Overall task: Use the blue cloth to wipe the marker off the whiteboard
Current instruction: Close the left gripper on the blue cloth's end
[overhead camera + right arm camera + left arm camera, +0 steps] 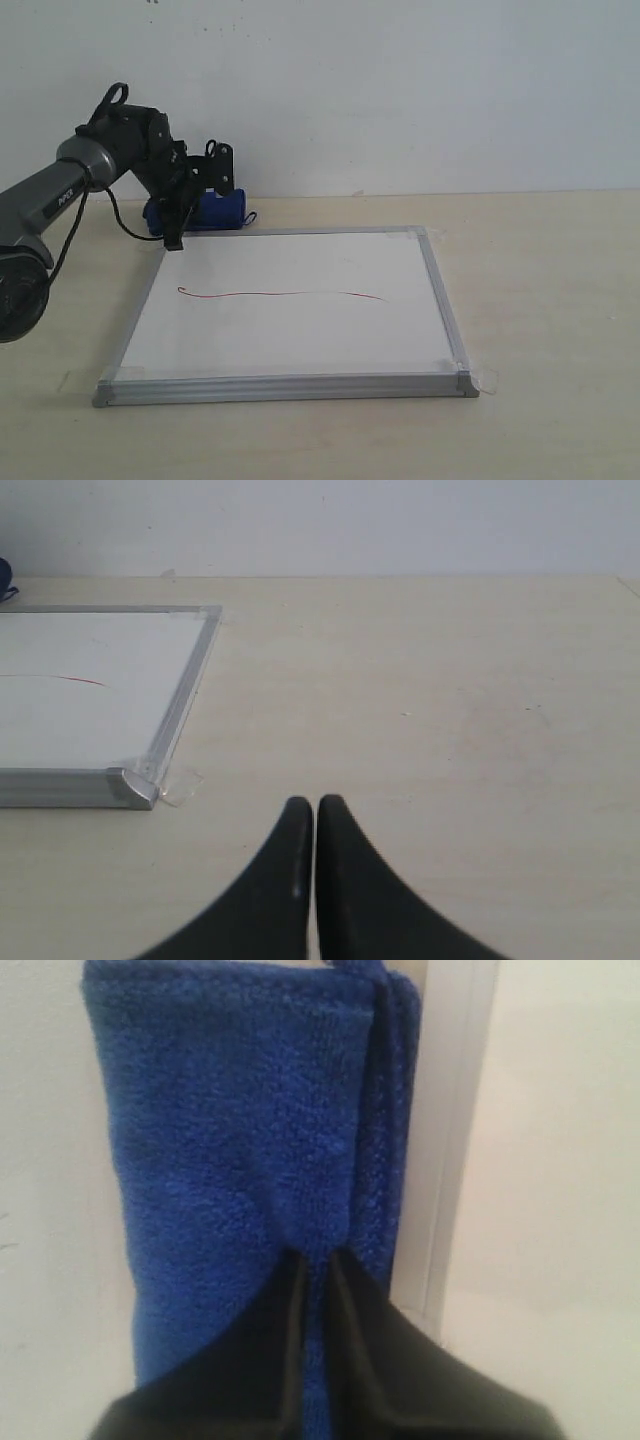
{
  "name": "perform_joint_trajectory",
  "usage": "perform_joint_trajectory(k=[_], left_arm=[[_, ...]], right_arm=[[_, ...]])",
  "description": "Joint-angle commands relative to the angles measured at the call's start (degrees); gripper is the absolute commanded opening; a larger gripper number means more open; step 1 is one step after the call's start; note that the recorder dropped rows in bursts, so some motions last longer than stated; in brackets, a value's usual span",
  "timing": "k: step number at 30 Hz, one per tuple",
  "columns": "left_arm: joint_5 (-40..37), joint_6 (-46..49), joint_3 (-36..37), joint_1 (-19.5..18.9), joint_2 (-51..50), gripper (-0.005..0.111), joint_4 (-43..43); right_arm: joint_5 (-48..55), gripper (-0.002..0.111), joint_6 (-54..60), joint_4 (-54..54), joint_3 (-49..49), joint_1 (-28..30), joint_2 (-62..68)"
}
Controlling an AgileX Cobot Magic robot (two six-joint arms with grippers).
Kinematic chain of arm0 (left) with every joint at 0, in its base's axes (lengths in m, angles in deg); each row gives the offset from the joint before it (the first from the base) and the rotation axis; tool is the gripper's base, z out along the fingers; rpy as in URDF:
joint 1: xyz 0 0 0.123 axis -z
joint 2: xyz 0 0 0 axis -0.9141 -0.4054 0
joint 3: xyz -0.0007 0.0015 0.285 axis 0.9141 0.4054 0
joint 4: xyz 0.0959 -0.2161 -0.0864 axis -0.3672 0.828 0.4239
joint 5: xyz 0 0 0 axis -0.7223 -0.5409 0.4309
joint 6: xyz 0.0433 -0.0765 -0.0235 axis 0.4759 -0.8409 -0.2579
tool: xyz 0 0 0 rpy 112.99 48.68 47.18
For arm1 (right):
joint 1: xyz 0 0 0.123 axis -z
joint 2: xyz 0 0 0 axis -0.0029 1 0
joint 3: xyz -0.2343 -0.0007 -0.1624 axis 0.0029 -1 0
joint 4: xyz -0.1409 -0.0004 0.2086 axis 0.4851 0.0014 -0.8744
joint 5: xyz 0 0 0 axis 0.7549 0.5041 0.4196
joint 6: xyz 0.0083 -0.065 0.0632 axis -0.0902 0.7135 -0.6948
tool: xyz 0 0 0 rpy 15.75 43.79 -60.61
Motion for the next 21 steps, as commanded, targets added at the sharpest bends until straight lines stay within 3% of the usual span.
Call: perform_joint_trajectory(k=[1, 13, 21], left_arm=[[-1.29, -3.25, -0.28, 0.36, 2.97, 0.004, 0.22], [-12.94, -3.41, -0.28, 0.36, 5.88, 0.004, 2.93], [-13.36, -4.7, -0.28, 0.47, 5.98, 0.004, 3.2]], right_arm=[[-0.2, 0.001, 0.0, 0.35, 0.08, 0.29, -0.3], [-0.2, 0.001, 0.0, 0.35, 0.08, 0.29, -0.3], [-0.2, 0.001, 0.0, 0.35, 0.08, 0.29, -0.3]])
